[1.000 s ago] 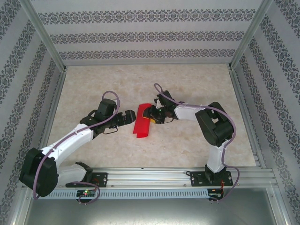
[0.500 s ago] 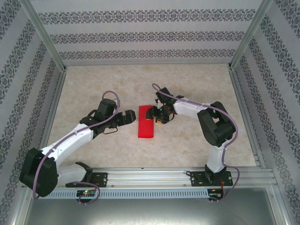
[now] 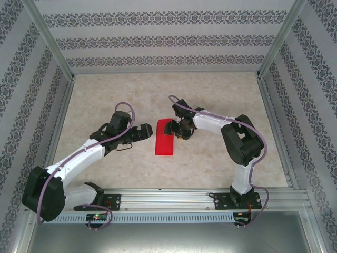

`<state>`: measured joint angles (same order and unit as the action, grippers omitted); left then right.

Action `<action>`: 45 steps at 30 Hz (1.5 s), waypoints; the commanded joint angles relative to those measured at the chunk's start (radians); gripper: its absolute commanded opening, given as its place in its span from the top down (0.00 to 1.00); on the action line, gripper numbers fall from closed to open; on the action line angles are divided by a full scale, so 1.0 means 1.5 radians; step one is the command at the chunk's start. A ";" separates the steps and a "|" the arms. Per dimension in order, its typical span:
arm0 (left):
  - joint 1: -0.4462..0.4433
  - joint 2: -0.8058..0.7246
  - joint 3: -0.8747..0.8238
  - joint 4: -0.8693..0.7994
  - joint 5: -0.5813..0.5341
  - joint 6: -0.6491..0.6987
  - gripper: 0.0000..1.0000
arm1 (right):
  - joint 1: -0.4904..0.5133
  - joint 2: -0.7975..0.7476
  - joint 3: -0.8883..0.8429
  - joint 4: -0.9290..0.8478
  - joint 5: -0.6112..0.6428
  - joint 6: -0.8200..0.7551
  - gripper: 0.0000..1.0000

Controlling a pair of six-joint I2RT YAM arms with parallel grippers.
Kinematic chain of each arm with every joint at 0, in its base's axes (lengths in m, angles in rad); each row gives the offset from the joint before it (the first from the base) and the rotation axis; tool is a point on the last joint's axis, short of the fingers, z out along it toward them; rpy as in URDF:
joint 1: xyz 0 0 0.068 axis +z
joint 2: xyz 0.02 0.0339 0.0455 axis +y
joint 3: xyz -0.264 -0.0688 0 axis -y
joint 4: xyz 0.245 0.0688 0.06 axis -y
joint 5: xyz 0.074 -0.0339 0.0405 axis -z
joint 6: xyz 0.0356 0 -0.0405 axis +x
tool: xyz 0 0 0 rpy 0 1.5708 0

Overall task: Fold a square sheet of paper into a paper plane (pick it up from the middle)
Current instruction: Fold the square sheet of paper in half at the center of the table.

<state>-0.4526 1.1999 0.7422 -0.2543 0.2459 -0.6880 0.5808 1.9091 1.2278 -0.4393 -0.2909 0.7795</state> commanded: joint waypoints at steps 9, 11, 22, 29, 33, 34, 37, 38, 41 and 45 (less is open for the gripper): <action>-0.010 -0.013 0.003 -0.016 0.003 0.001 0.04 | 0.013 0.016 0.022 -0.047 0.013 -0.035 0.32; -0.011 -0.014 0.002 -0.015 0.003 0.000 0.04 | 0.012 0.019 0.029 -0.064 0.022 -0.044 0.31; -0.010 -0.018 -0.002 -0.014 0.000 -0.003 0.06 | 0.020 0.036 0.038 -0.070 0.053 0.015 0.26; -0.011 -0.018 -0.002 -0.014 0.001 -0.004 0.09 | 0.035 0.069 0.078 -0.111 0.072 0.017 0.27; -0.010 -0.023 -0.006 -0.013 -0.002 -0.003 0.09 | 0.038 0.074 0.086 -0.125 0.081 0.014 0.24; -0.011 -0.025 -0.007 -0.013 -0.003 -0.004 0.09 | 0.038 0.075 0.088 -0.126 0.080 0.014 0.23; -0.011 -0.024 -0.007 -0.012 -0.002 -0.004 0.09 | 0.040 0.077 0.093 -0.127 0.075 0.009 0.23; -0.010 -0.023 -0.007 -0.012 -0.002 -0.004 0.09 | 0.040 0.078 0.095 -0.129 0.077 0.006 0.23; -0.011 -0.024 -0.007 -0.012 0.001 -0.003 0.09 | 0.040 0.082 0.102 -0.144 0.088 0.003 0.21; -0.010 -0.024 -0.007 -0.013 0.000 -0.002 0.09 | 0.040 0.087 0.104 -0.142 0.084 0.010 0.20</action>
<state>-0.4526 1.1828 0.7410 -0.2546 0.2470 -0.6891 0.6266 1.9987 1.3746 -0.6277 -0.1856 0.7868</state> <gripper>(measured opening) 0.913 0.799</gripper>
